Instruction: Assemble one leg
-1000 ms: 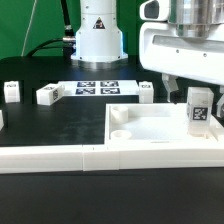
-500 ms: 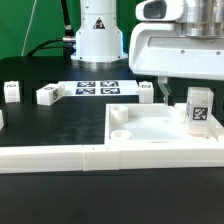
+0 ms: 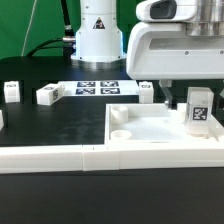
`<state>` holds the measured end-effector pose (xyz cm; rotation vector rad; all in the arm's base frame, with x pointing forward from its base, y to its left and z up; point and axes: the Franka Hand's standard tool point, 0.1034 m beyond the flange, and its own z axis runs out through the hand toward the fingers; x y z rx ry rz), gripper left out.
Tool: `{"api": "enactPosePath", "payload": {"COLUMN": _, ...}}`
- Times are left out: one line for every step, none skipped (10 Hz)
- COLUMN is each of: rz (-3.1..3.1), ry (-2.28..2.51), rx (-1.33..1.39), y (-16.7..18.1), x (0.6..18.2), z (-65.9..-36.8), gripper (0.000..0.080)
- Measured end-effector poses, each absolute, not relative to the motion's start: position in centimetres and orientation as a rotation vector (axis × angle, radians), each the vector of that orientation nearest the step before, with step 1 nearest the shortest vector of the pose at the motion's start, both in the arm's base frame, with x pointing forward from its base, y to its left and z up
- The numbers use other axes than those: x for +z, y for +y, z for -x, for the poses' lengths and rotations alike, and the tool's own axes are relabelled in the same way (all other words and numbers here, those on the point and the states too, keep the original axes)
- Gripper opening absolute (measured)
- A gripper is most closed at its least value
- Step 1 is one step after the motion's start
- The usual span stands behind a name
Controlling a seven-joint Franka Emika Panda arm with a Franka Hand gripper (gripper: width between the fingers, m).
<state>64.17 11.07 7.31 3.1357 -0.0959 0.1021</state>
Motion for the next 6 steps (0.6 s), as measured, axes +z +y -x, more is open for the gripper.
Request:
{"api": "enactPosePath", "payload": {"rz": -3.136, "ry": -0.096, "rx": 0.102, "y": 11.06, "x": 7.31, "z": -64.17, "gripper": 0.0386}}
{"api": "enactPosePath", "payload": {"rz": -3.136, "ry": -0.115, "rx": 0.101, "y": 11.08, "x": 7.29, "z": -64.16, "gripper": 0.0290}}
{"api": "enactPosePath", "payload": {"rz": -3.136, "ry": -0.153, "rx": 0.101, "y": 10.92, "x": 7.25, "z": -64.18, "gripper": 0.0291}}
{"api": "enactPosePath", "payload": {"rz": -3.136, "ry": -0.188, "rx": 0.098, "y": 10.59, "x": 7.19, "z": -64.19, "gripper": 0.0291}}
{"api": "enactPosePath", "payload": {"rz": -3.128, "ry": -0.362, "rx": 0.096, "y": 10.51, "x": 7.12, "z": -64.19, "gripper": 0.0291}}
{"api": "enactPosePath", "payload": {"rz": -3.111, "ry": -0.517, "rx": 0.094, "y": 10.40, "x": 7.11, "z": -64.20, "gripper": 0.0291}}
